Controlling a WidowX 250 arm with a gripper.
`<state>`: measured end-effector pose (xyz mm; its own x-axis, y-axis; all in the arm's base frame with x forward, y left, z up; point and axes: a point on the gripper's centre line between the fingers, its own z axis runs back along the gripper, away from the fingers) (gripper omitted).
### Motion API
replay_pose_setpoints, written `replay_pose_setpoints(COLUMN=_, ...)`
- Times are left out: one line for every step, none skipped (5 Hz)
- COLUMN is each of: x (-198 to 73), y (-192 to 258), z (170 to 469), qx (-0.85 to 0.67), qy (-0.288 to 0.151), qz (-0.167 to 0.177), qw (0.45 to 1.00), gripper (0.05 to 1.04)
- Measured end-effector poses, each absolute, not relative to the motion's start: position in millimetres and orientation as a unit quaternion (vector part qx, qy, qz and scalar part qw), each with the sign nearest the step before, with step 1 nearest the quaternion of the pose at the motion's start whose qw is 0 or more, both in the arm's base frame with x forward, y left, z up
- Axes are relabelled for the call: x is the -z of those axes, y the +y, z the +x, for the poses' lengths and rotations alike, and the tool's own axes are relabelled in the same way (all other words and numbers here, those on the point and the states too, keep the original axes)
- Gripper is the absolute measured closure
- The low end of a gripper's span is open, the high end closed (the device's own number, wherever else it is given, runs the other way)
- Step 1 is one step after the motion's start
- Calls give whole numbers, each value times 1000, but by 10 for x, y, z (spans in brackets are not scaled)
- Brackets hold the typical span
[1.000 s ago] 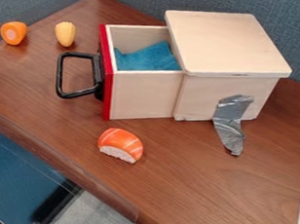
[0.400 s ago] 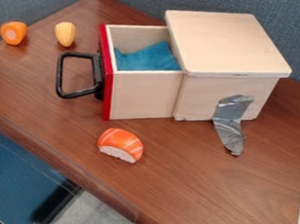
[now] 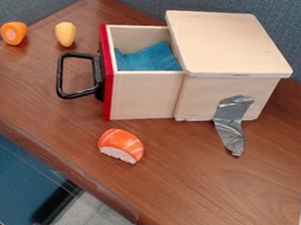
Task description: Put the toy into the drawer
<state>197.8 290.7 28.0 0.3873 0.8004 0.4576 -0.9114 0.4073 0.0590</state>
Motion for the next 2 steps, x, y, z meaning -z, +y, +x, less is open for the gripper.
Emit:
replay_pose_setpoints(x=-245, y=2922, z=1951, qx=-540, qy=-166, qz=153, qw=811, gripper=134)
replay_pose_setpoints(x=-184, y=2881, z=1942, qx=-513, qy=-175, qz=157, qw=825, gripper=418)
